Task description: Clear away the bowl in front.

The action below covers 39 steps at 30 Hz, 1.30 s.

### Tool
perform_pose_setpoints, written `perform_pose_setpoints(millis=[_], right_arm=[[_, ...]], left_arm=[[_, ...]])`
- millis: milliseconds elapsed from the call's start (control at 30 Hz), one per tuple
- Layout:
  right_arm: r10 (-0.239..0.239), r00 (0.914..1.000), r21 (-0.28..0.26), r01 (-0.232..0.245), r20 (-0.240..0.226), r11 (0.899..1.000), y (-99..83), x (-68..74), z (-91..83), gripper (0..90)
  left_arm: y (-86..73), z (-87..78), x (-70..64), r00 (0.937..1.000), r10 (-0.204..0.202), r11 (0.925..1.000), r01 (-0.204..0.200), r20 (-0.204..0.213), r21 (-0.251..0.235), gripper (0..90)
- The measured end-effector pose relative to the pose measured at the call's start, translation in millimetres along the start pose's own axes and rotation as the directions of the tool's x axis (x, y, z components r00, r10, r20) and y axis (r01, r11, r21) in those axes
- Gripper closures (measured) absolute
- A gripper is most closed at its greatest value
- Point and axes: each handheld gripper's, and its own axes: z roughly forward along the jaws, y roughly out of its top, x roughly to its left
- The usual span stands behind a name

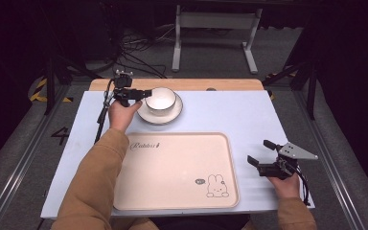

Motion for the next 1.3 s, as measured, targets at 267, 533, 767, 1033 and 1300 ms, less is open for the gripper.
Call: perform_pose_setpoints(millis=[267,533,767,1033,1300], right_arm=[[-0.008,1.0000,0.005,0.008,-0.003,1.000,0.1,0.5,0.3,5.0],[-0.012,0.9999,0.007,0.012,-0.005,1.000,0.2,0.7,0.6,5.0],[-0.011,0.9999,0.009,0.011,-0.011,1.000,0.3,1.0,0.8,5.0],[-0.016,0.9998,0.009,0.016,-0.008,1.000,0.3,1.3,0.5,5.0],[-0.015,0.9998,0.006,0.015,-0.013,1.000,0.1,0.9,0.3,5.4]], left_arm=[[-3.6,13.1,0.3,0.9997,-0.001,0.9982,0.002,-0.025,0.060,32.3],[-5.9,26.7,-1.7,0.9986,-0.010,0.9920,0.017,-0.052,0.125,38.1],[-7.6,36.6,-3.0,0.9977,-0.025,0.9880,0.034,-0.063,0.151,40.8],[-9.6,44.1,0.1,0.9969,-0.055,0.9818,0.064,-0.057,0.179,50.1],[-8.5,47.1,4.8,0.9900,-0.126,0.9740,0.136,-0.063,0.181,62.6]])
